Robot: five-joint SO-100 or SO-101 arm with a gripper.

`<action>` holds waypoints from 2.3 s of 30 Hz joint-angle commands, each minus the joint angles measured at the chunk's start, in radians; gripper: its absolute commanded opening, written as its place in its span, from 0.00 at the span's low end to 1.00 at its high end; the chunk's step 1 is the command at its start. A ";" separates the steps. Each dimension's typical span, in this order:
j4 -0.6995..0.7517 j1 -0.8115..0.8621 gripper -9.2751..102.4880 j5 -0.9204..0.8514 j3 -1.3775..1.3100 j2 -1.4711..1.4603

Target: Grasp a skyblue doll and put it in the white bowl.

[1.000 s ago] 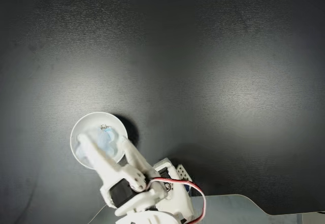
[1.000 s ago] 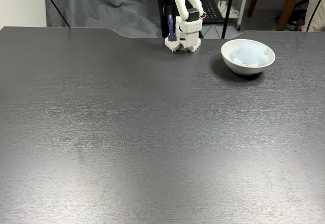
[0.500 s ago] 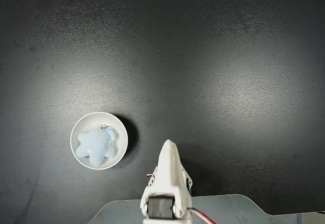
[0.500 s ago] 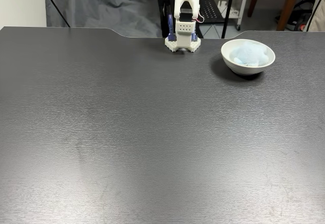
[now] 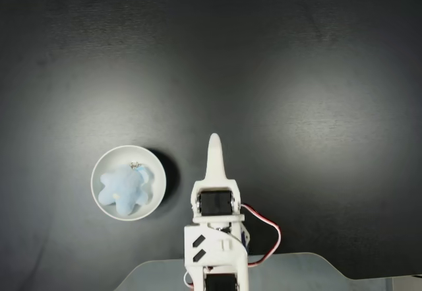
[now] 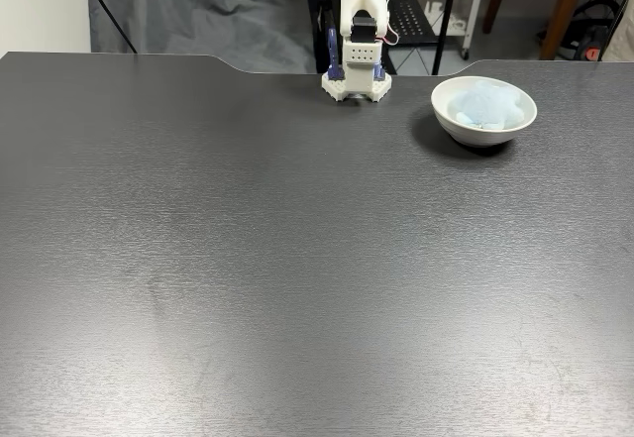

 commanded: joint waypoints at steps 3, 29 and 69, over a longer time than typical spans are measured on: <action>-0.028 -0.002 0.07 0.026 0.425 0.299; 0.255 -0.006 0.08 0.038 0.646 0.302; 0.255 -0.009 0.08 0.038 0.646 0.302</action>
